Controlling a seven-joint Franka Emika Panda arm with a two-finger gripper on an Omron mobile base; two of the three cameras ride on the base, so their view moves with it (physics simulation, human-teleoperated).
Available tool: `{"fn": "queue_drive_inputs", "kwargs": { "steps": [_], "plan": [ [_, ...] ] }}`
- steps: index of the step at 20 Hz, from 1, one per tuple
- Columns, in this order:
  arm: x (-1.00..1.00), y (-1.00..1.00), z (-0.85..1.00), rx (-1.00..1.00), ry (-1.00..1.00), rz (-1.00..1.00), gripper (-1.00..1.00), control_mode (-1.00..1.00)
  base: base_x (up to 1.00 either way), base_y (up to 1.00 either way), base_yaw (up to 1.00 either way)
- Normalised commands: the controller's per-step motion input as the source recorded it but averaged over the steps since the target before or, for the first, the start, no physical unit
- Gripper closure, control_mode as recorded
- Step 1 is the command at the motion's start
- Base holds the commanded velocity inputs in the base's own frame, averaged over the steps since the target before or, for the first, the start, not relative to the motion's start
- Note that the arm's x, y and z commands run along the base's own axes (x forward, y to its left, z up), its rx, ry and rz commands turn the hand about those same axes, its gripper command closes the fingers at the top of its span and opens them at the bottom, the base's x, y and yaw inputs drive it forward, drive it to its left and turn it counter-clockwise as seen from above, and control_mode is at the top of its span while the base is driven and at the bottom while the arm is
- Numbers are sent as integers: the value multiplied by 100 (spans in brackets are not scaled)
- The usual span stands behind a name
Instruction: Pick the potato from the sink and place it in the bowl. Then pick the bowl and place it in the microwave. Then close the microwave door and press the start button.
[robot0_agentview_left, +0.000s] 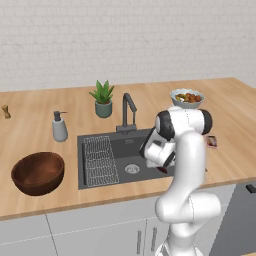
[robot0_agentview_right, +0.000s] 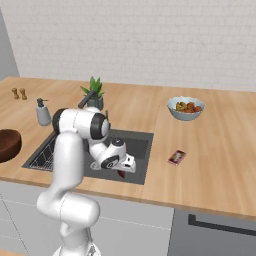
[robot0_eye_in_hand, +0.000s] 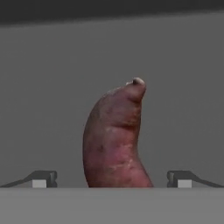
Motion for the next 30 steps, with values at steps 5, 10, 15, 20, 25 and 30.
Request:
{"fn": "queue_drive_inputs", "kwargs": {
  "steps": [5,10,15,20,25,30],
  "plan": [
    [9,0,-29,0,0,0,-100,-100,0,0,0],
    [1,0,-21,0,0,0,100,-100,0,0,0],
    [-6,1,-7,1,0,0,100,-100,0,0,0],
    [-21,1,52,0,-1,0,100,-100,0,0,0],
    [-13,1,97,0,-2,0,100,-100,0,0,0],
    [-1,0,100,3,0,1,100,-100,0,0,0]
  ]
}}
